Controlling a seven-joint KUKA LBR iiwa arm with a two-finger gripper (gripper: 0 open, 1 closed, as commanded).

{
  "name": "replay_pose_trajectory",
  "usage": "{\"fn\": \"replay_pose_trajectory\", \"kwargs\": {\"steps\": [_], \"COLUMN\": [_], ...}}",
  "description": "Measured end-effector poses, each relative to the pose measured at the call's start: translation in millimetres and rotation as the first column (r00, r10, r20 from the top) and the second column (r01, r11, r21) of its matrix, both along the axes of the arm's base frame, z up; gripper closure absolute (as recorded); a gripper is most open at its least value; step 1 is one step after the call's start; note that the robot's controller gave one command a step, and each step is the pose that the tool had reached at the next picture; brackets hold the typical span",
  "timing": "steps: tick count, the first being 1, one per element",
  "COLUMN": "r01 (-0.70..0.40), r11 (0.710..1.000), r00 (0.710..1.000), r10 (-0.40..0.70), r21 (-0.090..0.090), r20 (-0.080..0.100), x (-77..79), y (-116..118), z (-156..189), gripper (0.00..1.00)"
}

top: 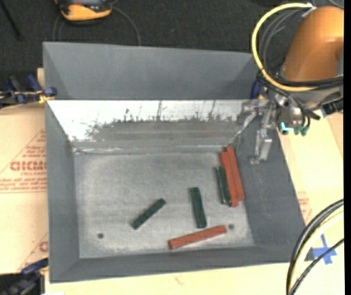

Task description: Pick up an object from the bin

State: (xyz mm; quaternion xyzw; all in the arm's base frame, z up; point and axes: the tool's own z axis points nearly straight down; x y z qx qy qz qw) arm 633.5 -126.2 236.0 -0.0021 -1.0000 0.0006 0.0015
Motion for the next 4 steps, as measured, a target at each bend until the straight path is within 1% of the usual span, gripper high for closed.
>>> {"fn": "replay_pose_trajectory", "kwargs": {"steps": [1, 2, 3, 4], "r01": [-0.002, -0.072, -0.268, -0.462], "r11": [1.000, 0.997, 0.963, 0.887], "r00": [1.000, 0.997, 0.963, 0.887], "r10": [0.002, 0.072, 0.268, 0.462], "r21": [-0.002, -0.003, 0.000, -0.007], "r20": [0.009, 0.013, 0.004, 0.013], "x": [1.4, -1.6, -6.9, -8.7], "y": [0, 4, 16, 0], "z": [5, -41, -71, -117], "gripper": [0.00, 0.00, 0.00, 0.00]}}
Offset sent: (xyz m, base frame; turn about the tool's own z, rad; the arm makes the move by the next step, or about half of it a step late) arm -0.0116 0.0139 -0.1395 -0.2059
